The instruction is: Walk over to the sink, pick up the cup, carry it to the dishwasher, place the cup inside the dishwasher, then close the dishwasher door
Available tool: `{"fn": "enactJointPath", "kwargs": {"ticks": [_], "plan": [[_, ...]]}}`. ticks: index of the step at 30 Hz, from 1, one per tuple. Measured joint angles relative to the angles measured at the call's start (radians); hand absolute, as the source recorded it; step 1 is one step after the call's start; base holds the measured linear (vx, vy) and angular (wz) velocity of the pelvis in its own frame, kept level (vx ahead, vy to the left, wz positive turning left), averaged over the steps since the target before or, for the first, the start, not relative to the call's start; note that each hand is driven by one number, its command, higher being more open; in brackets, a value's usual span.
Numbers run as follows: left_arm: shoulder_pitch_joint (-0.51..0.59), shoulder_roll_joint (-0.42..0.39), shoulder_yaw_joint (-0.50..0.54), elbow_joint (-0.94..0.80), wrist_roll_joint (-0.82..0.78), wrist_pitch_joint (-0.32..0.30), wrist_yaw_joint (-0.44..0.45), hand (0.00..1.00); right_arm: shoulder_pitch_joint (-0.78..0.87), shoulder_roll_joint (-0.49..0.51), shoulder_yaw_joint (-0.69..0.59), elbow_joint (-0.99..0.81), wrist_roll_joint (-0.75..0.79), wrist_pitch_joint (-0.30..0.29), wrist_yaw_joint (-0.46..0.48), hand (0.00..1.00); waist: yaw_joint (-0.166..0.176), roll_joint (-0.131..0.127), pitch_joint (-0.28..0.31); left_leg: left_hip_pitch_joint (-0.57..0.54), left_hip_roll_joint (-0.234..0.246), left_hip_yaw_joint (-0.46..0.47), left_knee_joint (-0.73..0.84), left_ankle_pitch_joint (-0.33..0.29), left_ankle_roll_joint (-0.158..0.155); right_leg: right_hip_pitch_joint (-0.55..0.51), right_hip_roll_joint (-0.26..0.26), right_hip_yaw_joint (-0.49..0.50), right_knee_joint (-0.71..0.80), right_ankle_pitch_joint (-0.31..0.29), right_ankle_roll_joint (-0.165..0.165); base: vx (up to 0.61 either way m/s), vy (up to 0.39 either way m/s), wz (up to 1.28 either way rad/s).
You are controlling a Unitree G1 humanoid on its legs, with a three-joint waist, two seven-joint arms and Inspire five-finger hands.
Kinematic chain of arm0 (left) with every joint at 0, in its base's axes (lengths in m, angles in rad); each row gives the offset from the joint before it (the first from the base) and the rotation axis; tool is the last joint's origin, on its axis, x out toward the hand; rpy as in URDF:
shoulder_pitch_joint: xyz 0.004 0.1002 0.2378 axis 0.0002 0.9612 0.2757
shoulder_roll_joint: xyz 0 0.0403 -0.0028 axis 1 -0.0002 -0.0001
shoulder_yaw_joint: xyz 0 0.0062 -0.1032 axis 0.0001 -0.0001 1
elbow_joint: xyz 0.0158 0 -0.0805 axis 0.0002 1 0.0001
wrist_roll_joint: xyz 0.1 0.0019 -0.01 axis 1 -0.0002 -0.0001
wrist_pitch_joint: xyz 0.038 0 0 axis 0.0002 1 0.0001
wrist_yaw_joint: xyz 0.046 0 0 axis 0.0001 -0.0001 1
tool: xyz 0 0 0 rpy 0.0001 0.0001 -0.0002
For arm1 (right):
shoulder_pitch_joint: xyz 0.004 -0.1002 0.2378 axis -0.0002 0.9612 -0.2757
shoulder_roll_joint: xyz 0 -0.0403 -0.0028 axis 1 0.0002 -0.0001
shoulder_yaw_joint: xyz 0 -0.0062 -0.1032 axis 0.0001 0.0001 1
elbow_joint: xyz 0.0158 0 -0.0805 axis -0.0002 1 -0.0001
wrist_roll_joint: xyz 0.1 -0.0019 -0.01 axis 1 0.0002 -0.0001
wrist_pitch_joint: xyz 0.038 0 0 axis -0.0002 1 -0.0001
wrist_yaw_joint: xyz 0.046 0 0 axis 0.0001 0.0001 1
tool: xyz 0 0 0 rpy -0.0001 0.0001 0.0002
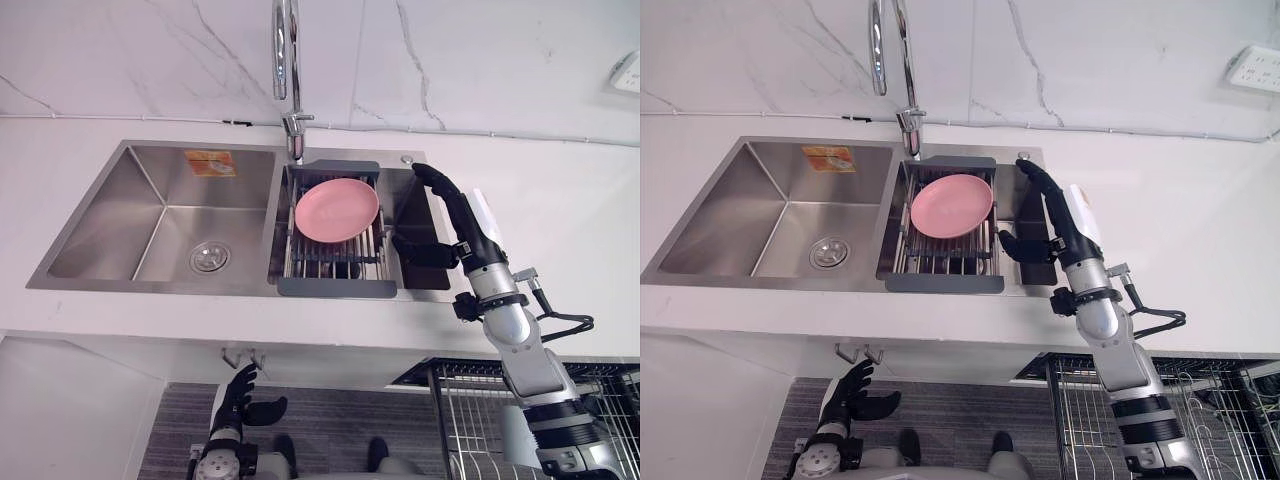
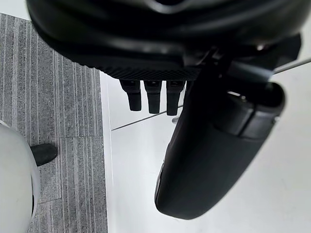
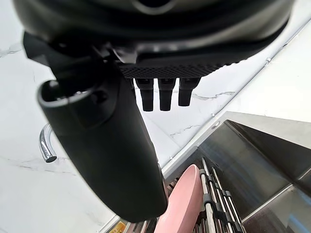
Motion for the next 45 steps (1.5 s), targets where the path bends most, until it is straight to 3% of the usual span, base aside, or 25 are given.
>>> {"fn": "enactJointPath", "kwargs": {"ticks": [4,11,22,31,38,45], "plan": [[-0.003,0.005,0.001,0.042,-0.001,0.000,0.003,0.90,0.023,0.041,-0.001,0.002,-0.030,0.008,-0.003,0.90,-0.004,-0.002,-0.013,0.031,0.000,0.020,-0.029,0.002,-0.004,0.018,-0.003,0.008,-0.017,0.000,0.000,0.01,0.006,-0.13],[-0.029,0.012,0.000,0.129,-0.008,0.003,-0.006,0.90,0.046,0.070,-0.002,0.079,-0.087,0.054,-0.017,0.90,-0.014,-0.004,-0.036,0.062,0.002,0.026,-0.097,0.053,-0.015,0.050,-0.005,-0.068,-0.019,0.000,0.002,0.00,-0.015,0.22],[-0.030,0.002,0.001,0.159,-0.022,0.007,-0.026,0.90,-0.016,0.062,0.065,0.132,-0.117,0.053,-0.002,0.90,-0.003,-0.003,-0.036,0.069,0.007,0.032,-0.142,0.084,-0.038,0.060,-0.011,-0.160,-0.022,0.000,0.001,-0.05,0.001,0.10],[-0.032,0.002,0.001,0.161,-0.024,0.007,-0.026,0.90,-0.078,0.031,0.118,0.243,-0.178,0.054,0.007,0.90,-0.003,0.000,-0.035,0.066,0.006,0.026,-0.163,0.100,-0.027,0.058,-0.008,-0.177,-0.038,0.002,-0.003,0.01,0.001,0.02],[-0.033,-0.004,0.001,0.159,-0.030,0.006,-0.026,0.90,-0.157,0.029,0.147,0.308,-0.256,0.059,0.007,0.90,0.000,0.018,-0.023,0.060,0.003,0.020,-0.164,0.105,-0.022,0.061,-0.014,-0.213,-0.036,0.002,-0.002,0.05,-0.002,0.08],[-0.052,-0.010,0.001,0.153,-0.036,0.000,-0.026,0.90,-0.297,0.029,0.165,0.426,-0.313,0.098,-0.026,0.90,0.021,0.031,0.012,0.006,0.004,0.019,-0.128,0.102,-0.020,0.028,-0.021,-0.230,-0.020,0.002,-0.002,0.00,0.004,0.08]]}}
